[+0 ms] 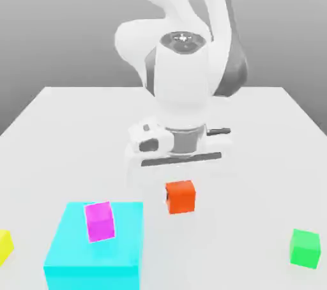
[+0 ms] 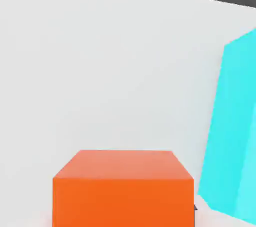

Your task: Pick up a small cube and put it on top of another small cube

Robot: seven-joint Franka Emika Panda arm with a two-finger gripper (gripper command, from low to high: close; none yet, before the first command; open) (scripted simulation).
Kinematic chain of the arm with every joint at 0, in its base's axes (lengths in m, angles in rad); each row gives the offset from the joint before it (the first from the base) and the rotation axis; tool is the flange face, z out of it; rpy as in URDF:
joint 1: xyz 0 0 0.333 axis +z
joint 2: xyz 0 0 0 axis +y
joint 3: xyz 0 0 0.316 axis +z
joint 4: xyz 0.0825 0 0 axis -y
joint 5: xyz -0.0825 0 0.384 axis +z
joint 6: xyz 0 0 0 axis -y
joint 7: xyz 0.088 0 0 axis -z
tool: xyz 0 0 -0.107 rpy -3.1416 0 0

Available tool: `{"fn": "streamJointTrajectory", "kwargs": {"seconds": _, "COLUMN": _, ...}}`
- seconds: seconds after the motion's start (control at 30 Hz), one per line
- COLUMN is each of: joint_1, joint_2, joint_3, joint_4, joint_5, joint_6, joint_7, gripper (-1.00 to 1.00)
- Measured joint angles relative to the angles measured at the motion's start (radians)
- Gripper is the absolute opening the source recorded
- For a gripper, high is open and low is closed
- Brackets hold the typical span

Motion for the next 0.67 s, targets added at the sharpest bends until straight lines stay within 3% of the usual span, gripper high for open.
{"fn": "streamJointTrajectory", "kwargs": {"seconds": 0.37, "joint_1": -0.166, "joint_2": -0.052, "joint_3": -0.077, "joint_4": 0.147, "joint_5": -0.019, "joint_6": -0.198, "joint_7": 0.503, "gripper": -1.00}}
{"fn": "streamJointTrajectory", "kwargs": {"seconds": 0.5, "joint_1": -0.181, "joint_2": 0.039, "joint_3": -0.090, "joint_4": 0.141, "joint_5": -0.002, "joint_6": -0.101, "joint_7": 0.546, "gripper": -1.00}}
{"fn": "streamJointTrajectory", "kwargs": {"seconds": 0.53, "joint_1": -0.179, "joint_2": 0.072, "joint_3": -0.093, "joint_4": 0.133, "joint_5": 0.009, "joint_6": -0.060, "joint_7": 0.540, "gripper": 1.00}}
{"fn": "streamJointTrajectory", "kwargs": {"seconds": 0.67, "joint_1": -0.176, "joint_2": 0.072, "joint_3": -0.093, "joint_4": 0.133, "joint_5": 0.009, "joint_6": -0.060, "joint_7": 0.540, "gripper": 1.00}}
